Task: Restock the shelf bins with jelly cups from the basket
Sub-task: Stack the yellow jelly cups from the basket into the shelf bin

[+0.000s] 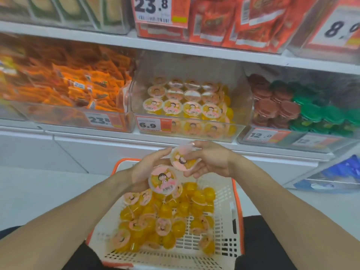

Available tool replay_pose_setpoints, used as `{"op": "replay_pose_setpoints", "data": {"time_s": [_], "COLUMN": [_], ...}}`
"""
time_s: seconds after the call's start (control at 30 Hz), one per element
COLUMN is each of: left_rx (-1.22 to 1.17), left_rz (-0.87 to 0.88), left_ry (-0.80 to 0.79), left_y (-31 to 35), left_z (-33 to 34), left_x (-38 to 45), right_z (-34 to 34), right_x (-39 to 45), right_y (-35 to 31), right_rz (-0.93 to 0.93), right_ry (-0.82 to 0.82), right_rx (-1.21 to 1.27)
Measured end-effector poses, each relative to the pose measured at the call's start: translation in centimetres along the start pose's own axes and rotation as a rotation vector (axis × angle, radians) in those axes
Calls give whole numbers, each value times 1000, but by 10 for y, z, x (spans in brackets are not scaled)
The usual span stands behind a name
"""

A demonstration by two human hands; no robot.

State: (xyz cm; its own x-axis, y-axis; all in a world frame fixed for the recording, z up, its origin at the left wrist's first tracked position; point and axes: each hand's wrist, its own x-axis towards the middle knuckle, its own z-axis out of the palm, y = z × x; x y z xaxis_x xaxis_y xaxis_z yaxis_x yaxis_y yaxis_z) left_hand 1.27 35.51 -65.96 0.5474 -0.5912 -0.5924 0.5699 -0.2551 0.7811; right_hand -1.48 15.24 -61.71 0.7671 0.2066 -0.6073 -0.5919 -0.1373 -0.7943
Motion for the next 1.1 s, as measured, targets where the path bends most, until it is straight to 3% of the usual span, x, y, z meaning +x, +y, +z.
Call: {"op": "replay_pose_setpoints", "data": {"time_s": [0.1,0.23,0.37,0.57,0.77,0.93,1.1], "left_rx": [107,307,354,457,276,-179,-337], "left_rz": [86,82,54,30,74,243,386], "left_ry": [25,-35,-94,-103,-43,136,255], "left_y": [16,34,37,33,38,47,54], "left_z": [0,-14,-30,-29,-23,-20,-23], "left_x": [-4,-13,-11,0,-7,-10,-9], "right_z": [5,1,-3,-21,-26,-13,4], "right_x": [-12,-18,-15,1,5,8,38], "right_y": [-5,-8,-14,-13,-15,-26,-79], "right_rz": [-60,-63,-57,-88,-155,-362,-475], "right_ry": [34,-25,-118,-65,-62,225,502], "right_rx": [7,-167,-257,-318,-164,195,350]}}
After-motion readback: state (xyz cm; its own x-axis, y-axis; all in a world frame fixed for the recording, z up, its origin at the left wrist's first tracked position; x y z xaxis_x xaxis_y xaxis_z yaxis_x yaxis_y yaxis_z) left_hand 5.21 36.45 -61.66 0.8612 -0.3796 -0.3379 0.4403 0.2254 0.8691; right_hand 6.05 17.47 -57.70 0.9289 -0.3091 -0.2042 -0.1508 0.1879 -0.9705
